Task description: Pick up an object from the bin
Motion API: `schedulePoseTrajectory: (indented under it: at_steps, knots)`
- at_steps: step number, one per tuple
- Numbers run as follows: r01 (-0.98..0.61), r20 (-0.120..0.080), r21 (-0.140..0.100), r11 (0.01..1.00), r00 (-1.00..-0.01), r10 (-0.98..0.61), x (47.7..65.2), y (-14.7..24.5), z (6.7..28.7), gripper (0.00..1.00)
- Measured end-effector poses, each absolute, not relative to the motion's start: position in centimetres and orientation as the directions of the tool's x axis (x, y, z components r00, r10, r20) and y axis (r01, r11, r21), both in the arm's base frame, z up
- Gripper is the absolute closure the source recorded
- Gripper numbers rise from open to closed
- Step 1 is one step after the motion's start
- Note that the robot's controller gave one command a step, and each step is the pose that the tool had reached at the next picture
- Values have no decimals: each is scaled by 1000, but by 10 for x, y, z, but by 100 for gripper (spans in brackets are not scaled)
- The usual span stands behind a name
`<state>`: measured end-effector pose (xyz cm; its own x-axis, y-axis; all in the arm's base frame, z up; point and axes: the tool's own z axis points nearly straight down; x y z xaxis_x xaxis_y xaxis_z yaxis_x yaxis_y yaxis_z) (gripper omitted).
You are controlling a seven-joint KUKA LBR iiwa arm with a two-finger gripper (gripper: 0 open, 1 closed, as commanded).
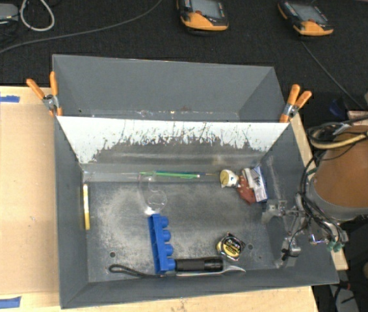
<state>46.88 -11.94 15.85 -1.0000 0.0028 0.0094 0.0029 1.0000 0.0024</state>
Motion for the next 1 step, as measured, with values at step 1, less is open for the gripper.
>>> schedulePoseTrajectory:
  at_steps: [1]
  knots:
    - [-2, 2, 1, 1000, -1000, -2, 471, -119, 162, 0]
